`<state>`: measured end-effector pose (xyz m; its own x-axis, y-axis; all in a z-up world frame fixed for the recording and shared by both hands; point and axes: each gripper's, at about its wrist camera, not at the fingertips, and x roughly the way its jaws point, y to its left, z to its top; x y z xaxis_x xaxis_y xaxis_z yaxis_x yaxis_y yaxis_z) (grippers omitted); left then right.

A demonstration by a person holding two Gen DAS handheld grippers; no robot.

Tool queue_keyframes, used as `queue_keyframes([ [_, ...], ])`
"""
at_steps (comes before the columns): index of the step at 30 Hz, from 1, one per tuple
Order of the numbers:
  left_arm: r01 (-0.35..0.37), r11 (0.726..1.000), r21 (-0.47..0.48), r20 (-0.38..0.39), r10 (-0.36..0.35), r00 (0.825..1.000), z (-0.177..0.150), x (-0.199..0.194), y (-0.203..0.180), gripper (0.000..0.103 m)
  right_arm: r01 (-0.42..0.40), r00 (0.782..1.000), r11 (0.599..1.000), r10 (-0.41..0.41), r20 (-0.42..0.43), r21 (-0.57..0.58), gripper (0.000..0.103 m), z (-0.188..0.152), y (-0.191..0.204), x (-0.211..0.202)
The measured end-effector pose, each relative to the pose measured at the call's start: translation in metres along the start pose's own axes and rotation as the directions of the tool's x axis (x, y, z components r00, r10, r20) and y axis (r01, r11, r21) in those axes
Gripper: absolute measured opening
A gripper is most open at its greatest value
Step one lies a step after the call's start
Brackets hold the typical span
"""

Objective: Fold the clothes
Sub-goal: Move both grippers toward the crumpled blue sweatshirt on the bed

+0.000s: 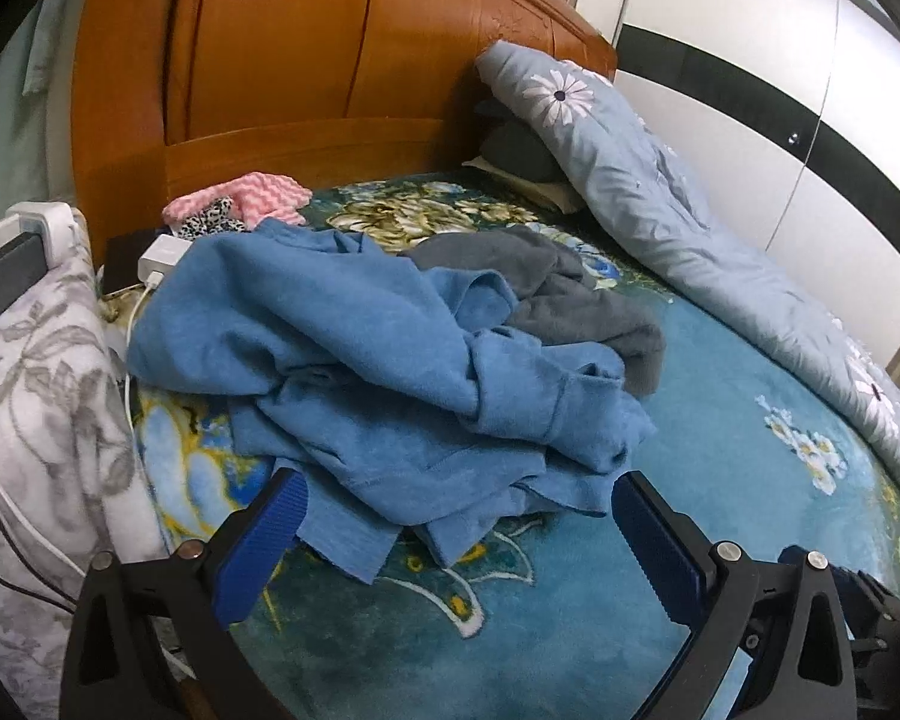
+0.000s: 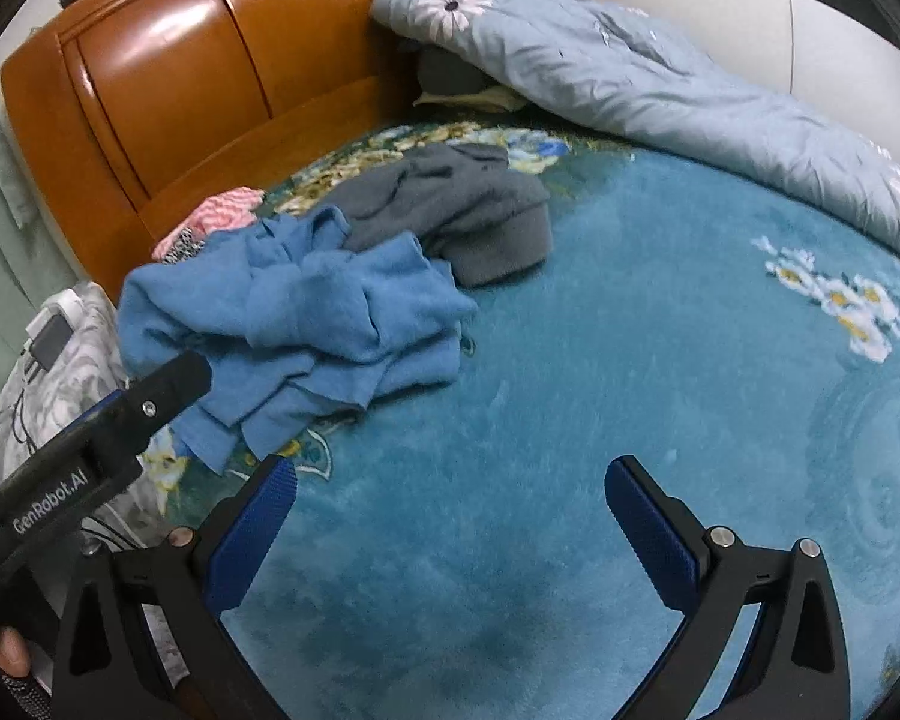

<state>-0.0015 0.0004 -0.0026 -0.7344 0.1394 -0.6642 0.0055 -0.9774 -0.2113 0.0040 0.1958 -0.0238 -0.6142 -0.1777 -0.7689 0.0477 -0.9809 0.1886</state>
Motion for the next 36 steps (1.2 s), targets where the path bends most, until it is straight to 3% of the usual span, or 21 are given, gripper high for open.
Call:
queue_keyframes([
  [6,-0.015,1.0,0.006,0.025,0.014,1.0,-0.002,0.007,0.0,0.103,-0.018,0.996,1.0,0.016,0.084,0.025,0.103,-0.011,0.001,-0.005],
  [14,-0.042,0.999,0.034,0.097,0.038,0.995,-0.01,0.007,0.005,0.103,0.034,0.989,0.998,-0.04,0.141,0.048,0.103,-0.022,0.0,0.011],
  [21,-0.014,1.0,-0.012,0.088,0.015,0.996,-0.024,0.017,0.009,0.103,0.1,0.976,0.995,-0.101,0.192,0.011,0.103,-0.038,0.003,0.016],
  [36,-0.038,0.999,0.031,0.075,0.035,0.997,-0.04,0.029,0.001,0.103,0.168,0.96,0.986,-0.166,0.225,0.011,0.103,-0.049,0.006,0.015],
])
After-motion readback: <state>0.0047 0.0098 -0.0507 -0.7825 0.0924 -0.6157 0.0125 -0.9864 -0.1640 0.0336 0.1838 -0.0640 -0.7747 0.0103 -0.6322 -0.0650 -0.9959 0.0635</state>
